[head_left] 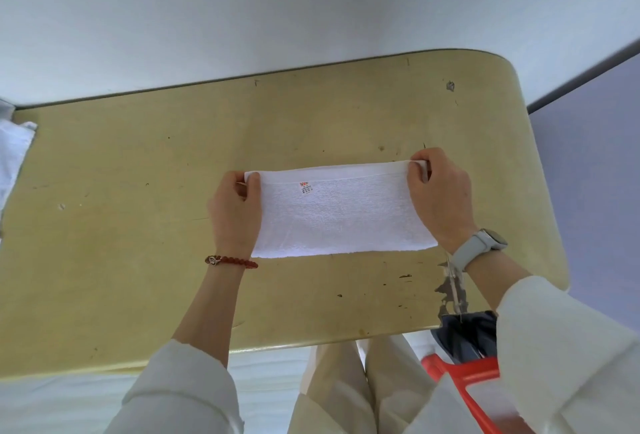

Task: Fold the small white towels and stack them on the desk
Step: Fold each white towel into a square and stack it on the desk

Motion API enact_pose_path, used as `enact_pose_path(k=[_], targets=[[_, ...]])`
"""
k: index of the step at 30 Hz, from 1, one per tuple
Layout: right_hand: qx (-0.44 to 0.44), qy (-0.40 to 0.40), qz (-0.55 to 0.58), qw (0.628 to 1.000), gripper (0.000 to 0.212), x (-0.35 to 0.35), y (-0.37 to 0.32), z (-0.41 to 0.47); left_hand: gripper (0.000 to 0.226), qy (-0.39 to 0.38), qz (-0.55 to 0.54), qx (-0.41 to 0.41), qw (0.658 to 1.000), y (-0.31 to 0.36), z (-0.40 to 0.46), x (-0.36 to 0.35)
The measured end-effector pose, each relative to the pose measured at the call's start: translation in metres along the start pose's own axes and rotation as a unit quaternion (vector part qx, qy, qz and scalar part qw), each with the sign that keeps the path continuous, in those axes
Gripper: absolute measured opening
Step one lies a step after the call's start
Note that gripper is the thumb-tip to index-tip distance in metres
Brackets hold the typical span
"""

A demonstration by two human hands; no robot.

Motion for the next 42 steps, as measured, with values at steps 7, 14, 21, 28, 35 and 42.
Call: enact_pose_path(k=[7,14,21,28,35,42], targets=[[0.004,-0.005,-0.021,1.0,0.014,-0.005,0.0,0.002,0.009,0.007,0.068,0.015,0.998,0.002,0.003,-0.001],[0.067,0.061,-0.094,0.991,0.018,-0.004,-0.002,0.003,0.027,0.06,0.185,-0.107,0.975,-0.001,0.003,0.001],[0.209,0.01,-0.165,0.964,0.022,-0.038,-0.038,0.005,0.026,-0.02,0.236,-0.298,0.925,0.012,0.005,-0.032],[0.231,-0.007,-0.168,0.958,0.017,-0.048,-0.043,0.01,0.016,-0.006,0.224,-0.327,0.918,0.012,0.011,-0.035],[0.23,-0.005,-0.153,0.961,0.02,-0.048,-0.045,0.015,0.017,0.001,0.208,-0.322,0.924,0.016,0.014,-0.037],[0.212,-0.015,-0.172,0.962,0.024,-0.051,-0.047,0.022,0.012,-0.01,0.222,-0.297,0.929,0.022,0.018,-0.038]])
Point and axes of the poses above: each hand's wrist, its own z-axis towards the middle knuckle, its own x-axis out of the back of the hand, y = z × x, the point moved 1 cm from there along z, towards the middle knuckle, and after that the axes turned 10 degrees about -y, right-handed, at the moved point
